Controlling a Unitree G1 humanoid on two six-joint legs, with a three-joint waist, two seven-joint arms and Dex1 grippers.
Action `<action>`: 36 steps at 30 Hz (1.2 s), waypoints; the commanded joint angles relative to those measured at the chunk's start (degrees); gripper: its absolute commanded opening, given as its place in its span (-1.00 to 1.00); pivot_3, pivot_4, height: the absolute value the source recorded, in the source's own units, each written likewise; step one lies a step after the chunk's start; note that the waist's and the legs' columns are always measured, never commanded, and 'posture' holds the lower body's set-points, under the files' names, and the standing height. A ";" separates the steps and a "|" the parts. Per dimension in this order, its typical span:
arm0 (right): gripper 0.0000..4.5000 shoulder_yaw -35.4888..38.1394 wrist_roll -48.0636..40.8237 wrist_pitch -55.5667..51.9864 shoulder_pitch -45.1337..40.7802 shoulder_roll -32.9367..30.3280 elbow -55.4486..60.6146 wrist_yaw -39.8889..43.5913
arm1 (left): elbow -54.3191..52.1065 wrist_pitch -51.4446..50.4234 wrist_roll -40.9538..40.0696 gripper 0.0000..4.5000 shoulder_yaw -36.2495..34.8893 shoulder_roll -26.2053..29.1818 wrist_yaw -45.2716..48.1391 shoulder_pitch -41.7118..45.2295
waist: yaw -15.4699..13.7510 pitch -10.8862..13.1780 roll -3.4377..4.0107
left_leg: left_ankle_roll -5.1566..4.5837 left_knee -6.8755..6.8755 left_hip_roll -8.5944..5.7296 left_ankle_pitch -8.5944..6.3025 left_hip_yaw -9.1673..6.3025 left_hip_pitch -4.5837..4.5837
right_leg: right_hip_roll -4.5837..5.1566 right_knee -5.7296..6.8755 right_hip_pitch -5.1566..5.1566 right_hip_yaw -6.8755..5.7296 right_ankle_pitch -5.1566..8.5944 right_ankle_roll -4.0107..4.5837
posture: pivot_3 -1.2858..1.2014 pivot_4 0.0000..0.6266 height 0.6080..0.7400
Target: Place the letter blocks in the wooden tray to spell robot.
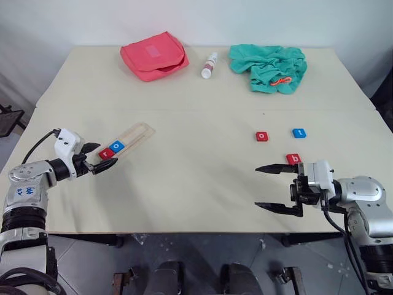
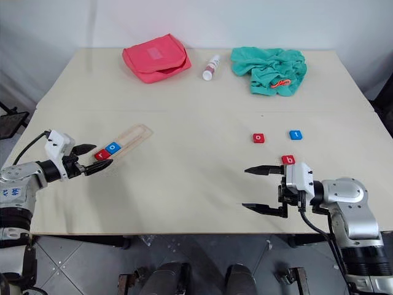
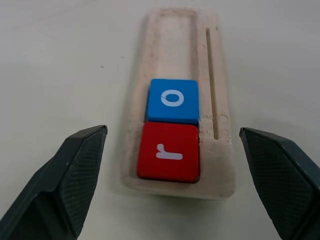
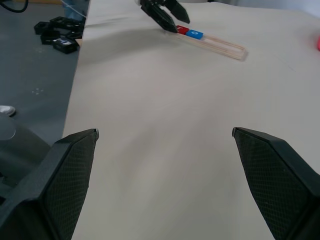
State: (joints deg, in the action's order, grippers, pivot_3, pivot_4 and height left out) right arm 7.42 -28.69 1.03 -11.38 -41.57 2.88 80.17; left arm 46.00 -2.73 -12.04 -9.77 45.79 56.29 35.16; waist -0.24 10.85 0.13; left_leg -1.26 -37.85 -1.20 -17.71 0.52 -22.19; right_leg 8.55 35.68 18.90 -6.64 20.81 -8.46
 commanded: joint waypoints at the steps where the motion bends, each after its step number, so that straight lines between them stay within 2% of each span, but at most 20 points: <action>1: 0.99 2.20 -1.63 -0.16 0.98 -1.05 3.18 -1.10 | 4.75 1.85 2.24 1.00 2.04 -0.04 2.40 4.40 | 0.05 0.03 -0.06 | 0.00 -0.01 0.00 0.00 0.00 0.00 | 0.00 0.01 0.00 0.00 0.00 0.00 | 0.03 -0.52 1.00; 9: 0.99 2.76 -1.81 0.50 2.63 -1.34 3.85 -2.46 | 13.07 3.24 7.24 1.00 5.81 0.02 2.76 9.67 | -0.02 0.06 -0.11 | -0.01 -0.08 -0.02 0.00 -0.03 0.00 | 0.03 0.10 0.00 -0.01 0.00 0.00 | 0.03 -0.52 1.00; 19: 0.99 2.36 -1.36 1.15 2.40 -1.33 3.14 -3.14 | 15.74 2.64 12.81 1.00 10.85 0.57 3.65 11.60 | -0.22 0.05 -0.11 | -0.01 -0.17 -0.01 0.00 -0.01 0.03 | 0.03 0.19 -0.02 0.02 0.00 0.00 | 0.03 -0.52 1.00; 24: 1.00 1.91 -0.93 1.31 1.23 -1.31 2.14 -3.12 | 15.97 2.25 12.80 0.53 10.95 -0.05 2.32 11.93 | -0.21 0.04 -0.08 | 0.00 -0.19 0.00 0.00 0.01 0.09 | 0.03 0.21 -0.06 0.03 0.00 0.00 | 0.03 -0.52 1.00; 29: 1.00 1.54 -0.40 1.39 -0.71 -1.43 0.47 -2.62 | 14.27 3.34 11.20 0.52 11.13 -0.93 7.66 11.86 | -0.24 0.04 -0.08 | -0.01 -0.24 0.01 0.01 0.03 0.10 | 0.04 0.22 -0.07 0.05 0.00 0.00 | 0.03 -0.52 1.00; 34: 1.00 1.58 -0.06 1.63 -1.80 -1.73 -1.09 -1.75 | 11.60 5.23 11.36 0.52 11.43 -1.51 8.20 11.59 | -0.83 0.04 -0.08 | -0.02 -0.23 -0.01 0.00 -0.01 0.07 | 0.05 0.22 -0.07 0.04 0.00 0.00 | 0.03 -0.52 1.00; 36: 1.00 1.96 -0.10 1.57 -2.13 -2.37 -1.95 -0.96 | 6.02 5.05 8.96 0.52 10.93 -3.15 9.93 10.45 | -1.07 0.04 -0.08 | -0.02 -0.24 -0.02 0.00 0.00 0.06 | 0.05 0.22 -0.07 0.04 0.00 0.00 | 0.03 -0.52 1.00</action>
State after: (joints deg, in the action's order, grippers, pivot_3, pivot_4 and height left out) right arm 7.92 -28.31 1.46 -12.78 -42.33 1.19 78.32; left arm 56.28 2.32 -2.20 0.24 44.60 63.60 47.51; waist -1.31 10.89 0.04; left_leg -1.29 -38.10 -1.23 -17.72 0.52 -22.14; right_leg 8.62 35.89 18.83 -6.61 20.81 -8.46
